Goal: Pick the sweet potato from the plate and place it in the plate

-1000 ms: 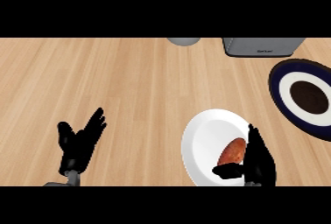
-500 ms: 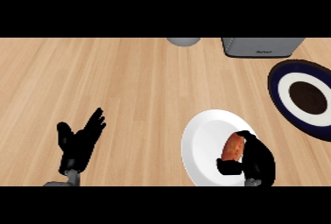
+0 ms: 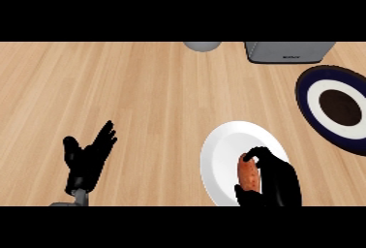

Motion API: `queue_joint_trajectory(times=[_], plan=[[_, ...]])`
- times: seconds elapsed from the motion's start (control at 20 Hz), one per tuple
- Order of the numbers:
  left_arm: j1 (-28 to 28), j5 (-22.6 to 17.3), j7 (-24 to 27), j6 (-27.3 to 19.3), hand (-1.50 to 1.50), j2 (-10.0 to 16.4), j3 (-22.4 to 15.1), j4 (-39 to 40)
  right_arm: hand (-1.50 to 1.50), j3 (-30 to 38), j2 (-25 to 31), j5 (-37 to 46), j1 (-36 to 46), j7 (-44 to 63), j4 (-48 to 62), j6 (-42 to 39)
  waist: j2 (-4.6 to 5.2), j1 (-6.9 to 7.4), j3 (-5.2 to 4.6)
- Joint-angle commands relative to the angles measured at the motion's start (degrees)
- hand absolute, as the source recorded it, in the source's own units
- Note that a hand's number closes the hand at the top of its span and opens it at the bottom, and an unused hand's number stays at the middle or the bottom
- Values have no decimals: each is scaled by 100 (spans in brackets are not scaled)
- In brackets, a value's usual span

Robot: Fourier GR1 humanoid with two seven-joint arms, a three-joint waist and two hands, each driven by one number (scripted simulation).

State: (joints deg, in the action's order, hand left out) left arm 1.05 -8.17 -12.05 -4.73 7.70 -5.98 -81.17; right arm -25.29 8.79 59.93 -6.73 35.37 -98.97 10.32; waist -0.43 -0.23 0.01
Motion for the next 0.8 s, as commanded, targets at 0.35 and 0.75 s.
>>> queue_joint_trajectory(times=[0.35, 0.75], plan=[[327, 66, 142, 7, 0, 34, -9, -200, 150, -177, 1125, -691, -1553, -2566, -2235, 2399, 0, -119, 10], [291, 19, -348, 4, 0, 76, -32, -650, 150, 1162, 1328, -3283, -1770, -3306, -2368, 3033, 16, -7, 18]])
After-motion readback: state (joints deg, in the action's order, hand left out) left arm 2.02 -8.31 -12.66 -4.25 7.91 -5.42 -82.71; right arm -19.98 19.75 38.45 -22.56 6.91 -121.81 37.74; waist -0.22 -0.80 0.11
